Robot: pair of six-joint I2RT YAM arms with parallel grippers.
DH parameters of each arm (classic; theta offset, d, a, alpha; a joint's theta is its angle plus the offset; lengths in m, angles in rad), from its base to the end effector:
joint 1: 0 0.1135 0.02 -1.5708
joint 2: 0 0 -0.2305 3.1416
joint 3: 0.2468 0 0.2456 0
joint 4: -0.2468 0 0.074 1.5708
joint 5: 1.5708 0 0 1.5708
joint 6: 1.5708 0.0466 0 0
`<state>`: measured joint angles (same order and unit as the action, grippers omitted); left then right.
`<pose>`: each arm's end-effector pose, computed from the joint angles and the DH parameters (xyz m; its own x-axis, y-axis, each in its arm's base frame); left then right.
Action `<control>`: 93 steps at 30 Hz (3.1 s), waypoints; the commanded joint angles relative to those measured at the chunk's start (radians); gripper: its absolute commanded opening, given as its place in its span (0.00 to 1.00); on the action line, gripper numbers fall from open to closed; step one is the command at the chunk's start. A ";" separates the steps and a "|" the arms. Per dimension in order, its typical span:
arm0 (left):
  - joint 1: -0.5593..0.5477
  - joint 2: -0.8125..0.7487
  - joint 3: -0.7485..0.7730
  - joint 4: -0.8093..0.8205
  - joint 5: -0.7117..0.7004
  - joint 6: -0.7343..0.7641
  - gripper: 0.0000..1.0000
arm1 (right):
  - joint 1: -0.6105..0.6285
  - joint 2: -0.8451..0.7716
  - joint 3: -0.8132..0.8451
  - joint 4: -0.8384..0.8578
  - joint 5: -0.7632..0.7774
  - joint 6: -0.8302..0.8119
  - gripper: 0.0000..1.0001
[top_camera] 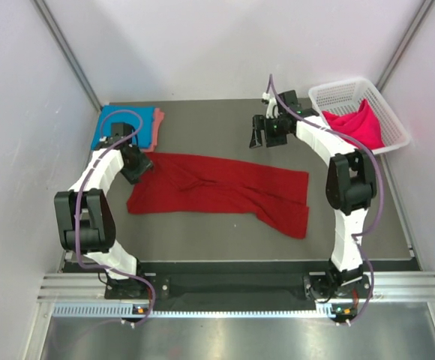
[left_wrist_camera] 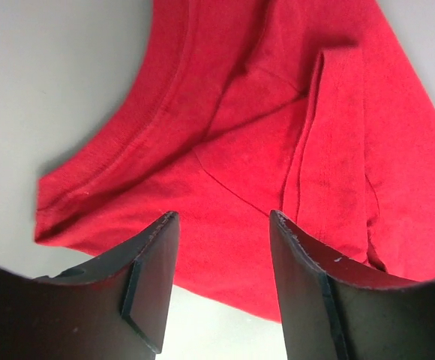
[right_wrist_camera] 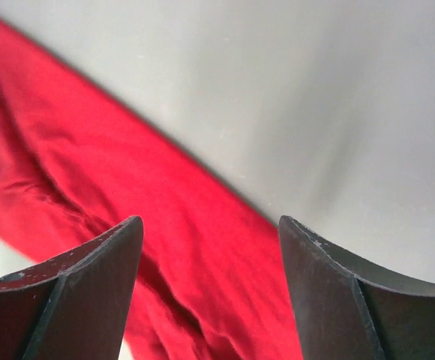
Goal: Fold and stack the t-shirts
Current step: Fold the tshirt
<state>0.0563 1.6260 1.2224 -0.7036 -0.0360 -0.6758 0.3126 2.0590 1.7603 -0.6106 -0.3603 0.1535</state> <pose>0.3286 0.0202 0.1975 -0.6515 -0.6628 -0.3690 -0.6150 0.7463 -0.2546 0.4190 0.1527 0.2115 -0.8175 -0.1138 -0.5645 -0.3732 0.8513 0.3688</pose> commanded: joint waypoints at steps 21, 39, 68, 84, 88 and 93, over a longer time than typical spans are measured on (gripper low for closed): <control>-0.053 -0.037 -0.063 0.044 0.179 0.047 0.50 | -0.205 -0.082 -0.237 -0.077 0.322 -0.126 0.56; -0.052 -0.043 -0.066 0.044 0.171 0.058 0.49 | -0.210 -0.092 -0.332 -0.094 0.342 -0.106 0.29; -0.053 -0.408 -0.276 -0.089 -0.025 -0.129 0.54 | -0.432 -0.653 -0.870 -0.176 0.543 0.161 0.01; -0.053 -0.460 -0.531 0.288 -0.021 -0.378 0.59 | -0.040 -0.489 -0.357 0.276 0.283 -0.029 0.70; -0.052 -0.436 -0.569 0.352 -0.051 -0.419 0.59 | 0.040 -0.318 -0.176 0.379 0.150 -0.031 0.70; -0.052 -0.382 -0.592 0.383 -0.102 -0.444 0.56 | 0.098 -0.033 0.132 0.373 -0.072 -0.032 0.66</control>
<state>0.0010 1.2228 0.6460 -0.3969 -0.0818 -1.0801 0.3851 1.9285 1.7447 -0.2989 -0.2481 0.1425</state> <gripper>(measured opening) 0.564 0.671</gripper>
